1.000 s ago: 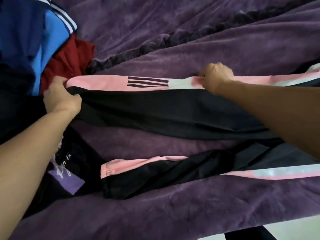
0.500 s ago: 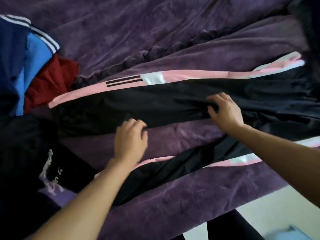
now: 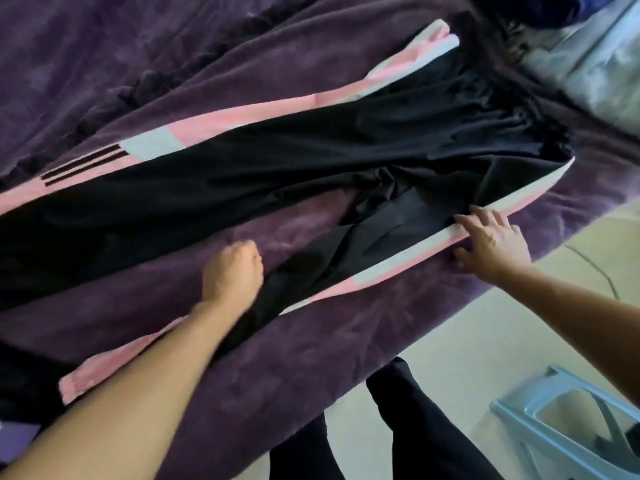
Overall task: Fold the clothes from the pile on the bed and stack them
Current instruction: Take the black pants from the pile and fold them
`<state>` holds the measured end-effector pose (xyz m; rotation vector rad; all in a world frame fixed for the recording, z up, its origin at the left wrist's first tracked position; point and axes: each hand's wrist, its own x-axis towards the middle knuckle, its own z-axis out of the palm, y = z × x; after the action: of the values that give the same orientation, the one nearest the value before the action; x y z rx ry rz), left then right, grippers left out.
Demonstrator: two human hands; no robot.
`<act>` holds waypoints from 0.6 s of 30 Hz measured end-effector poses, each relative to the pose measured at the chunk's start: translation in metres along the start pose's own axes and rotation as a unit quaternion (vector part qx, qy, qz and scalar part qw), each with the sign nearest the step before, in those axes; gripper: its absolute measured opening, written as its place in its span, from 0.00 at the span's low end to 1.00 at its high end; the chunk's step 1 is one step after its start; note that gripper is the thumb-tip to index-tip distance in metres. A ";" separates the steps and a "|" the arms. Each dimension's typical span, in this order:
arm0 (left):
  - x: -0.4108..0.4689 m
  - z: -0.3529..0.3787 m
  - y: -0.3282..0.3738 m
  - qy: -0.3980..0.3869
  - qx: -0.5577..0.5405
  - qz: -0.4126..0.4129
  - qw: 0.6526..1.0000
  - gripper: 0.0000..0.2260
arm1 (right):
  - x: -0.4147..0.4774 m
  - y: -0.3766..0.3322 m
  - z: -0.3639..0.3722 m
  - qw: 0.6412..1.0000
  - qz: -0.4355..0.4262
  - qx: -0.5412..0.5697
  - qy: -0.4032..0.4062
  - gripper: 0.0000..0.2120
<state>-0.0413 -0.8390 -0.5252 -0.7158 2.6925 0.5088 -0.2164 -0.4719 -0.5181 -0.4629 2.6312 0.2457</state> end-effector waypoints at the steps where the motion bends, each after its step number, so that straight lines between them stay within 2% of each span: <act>1: 0.011 -0.006 -0.003 0.023 -0.018 -0.013 0.999 0.06 | 0.004 0.003 0.003 0.999 -0.012 0.010 0.038 0.29; 3: 0.023 -0.015 0.006 0.009 -0.054 -0.003 0.998 0.12 | 0.012 0.005 0.003 0.994 -0.044 0.043 0.093 0.18; 4: 0.024 -0.016 0.017 -0.036 -0.056 0.010 0.998 0.19 | 0.016 0.006 -0.001 0.991 -0.063 0.062 0.103 0.13; 6: 0.014 -0.005 0.045 -0.121 -0.001 0.041 0.992 0.30 | 0.021 0.015 -0.012 0.984 -0.110 0.101 0.097 0.10; 7: 0.006 0.005 0.057 -0.140 0.041 0.057 0.988 0.29 | 0.021 0.023 -0.020 0.980 -0.142 0.111 0.089 0.12; 9: -0.005 0.021 0.076 -0.119 0.057 0.054 0.990 0.15 | 0.017 0.051 -0.034 0.970 -0.202 0.106 0.082 0.21; 10: -0.005 0.024 0.080 -0.100 0.009 0.019 0.995 0.09 | 0.013 0.069 -0.038 0.969 -0.213 0.090 0.083 0.23; 12: 0.002 0.020 0.077 -0.098 -0.098 -0.071 0.988 0.04 | 0.006 0.102 -0.039 0.972 -0.220 0.038 0.074 0.21; 13: 0.005 0.015 0.074 -0.098 -0.125 -0.109 0.981 0.04 | 0.003 0.115 -0.037 0.974 -0.215 0.014 0.065 0.17; 15: 0.009 0.004 0.061 -0.066 -0.096 -0.169 0.979 0.06 | -0.002 0.125 -0.030 0.977 -0.204 -0.006 0.068 0.07; 18: 0.001 -0.010 0.029 0.008 -0.029 -0.230 0.973 0.08 | -0.008 0.096 -0.023 0.966 -0.233 0.020 0.114 0.13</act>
<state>-0.0592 -0.8199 -0.5088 -1.3158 2.4149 0.4616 -0.2533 -0.3864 -0.4856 -1.1314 2.6383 -0.0148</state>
